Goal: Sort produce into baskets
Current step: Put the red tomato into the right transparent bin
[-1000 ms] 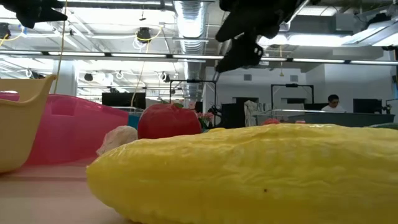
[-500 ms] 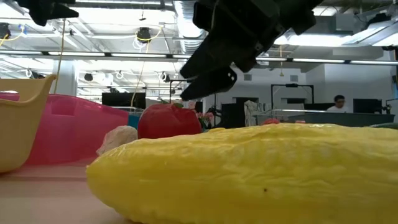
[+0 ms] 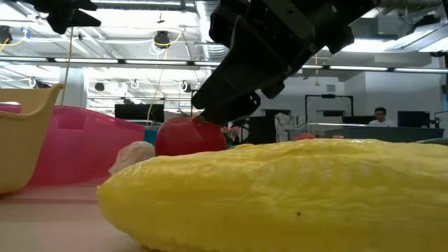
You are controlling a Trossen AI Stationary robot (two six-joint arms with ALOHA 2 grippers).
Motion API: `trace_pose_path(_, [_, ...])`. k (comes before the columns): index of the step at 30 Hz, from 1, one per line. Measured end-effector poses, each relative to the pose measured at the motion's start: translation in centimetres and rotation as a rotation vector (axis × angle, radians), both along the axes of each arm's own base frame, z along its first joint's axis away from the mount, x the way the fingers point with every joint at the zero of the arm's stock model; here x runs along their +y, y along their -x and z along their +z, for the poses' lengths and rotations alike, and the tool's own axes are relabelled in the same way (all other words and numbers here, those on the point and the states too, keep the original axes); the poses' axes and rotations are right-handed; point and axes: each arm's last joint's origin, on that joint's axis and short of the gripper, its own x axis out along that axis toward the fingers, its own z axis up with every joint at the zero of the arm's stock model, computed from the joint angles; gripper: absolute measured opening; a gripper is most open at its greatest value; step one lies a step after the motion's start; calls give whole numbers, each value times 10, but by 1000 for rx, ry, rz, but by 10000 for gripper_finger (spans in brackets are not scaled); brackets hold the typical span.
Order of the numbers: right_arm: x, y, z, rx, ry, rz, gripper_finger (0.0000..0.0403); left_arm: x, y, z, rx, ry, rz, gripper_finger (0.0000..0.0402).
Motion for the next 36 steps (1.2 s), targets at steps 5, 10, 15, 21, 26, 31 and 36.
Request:
trace_pose_path(5, [-2, 0, -1, 9, 2, -4, 400, 0, -2, 1, -10, 0, -20, 244])
trace_pose_path(10, [-1, -1, -12, 42, 11, -3, 400, 0, -2, 1, -10, 0, -20, 244])
trace_pose_path(15, [0, -4, -25, 50, 13, -4, 400, 0, -2, 1, -9, 0, -20, 244])
trace_pose_path(21, [1, -8, -32, 45, 12, -4, 374, 0, -2, 1, -8, 0, -20, 244])
trace_pose_path(26, [0, -8, -32, 44, 12, -6, 338, 0, -2, 1, -8, 0, -19, 244])
trace_pose_path(31, [-1, -11, -27, 43, 30, 3, 326, 0, -2, 1, -8, 0, -20, 244])
trace_pose_path(36, [-12, -8, 5, 134, 100, 20, 327, 0, -2, 1, -8, 3, -28, 244])
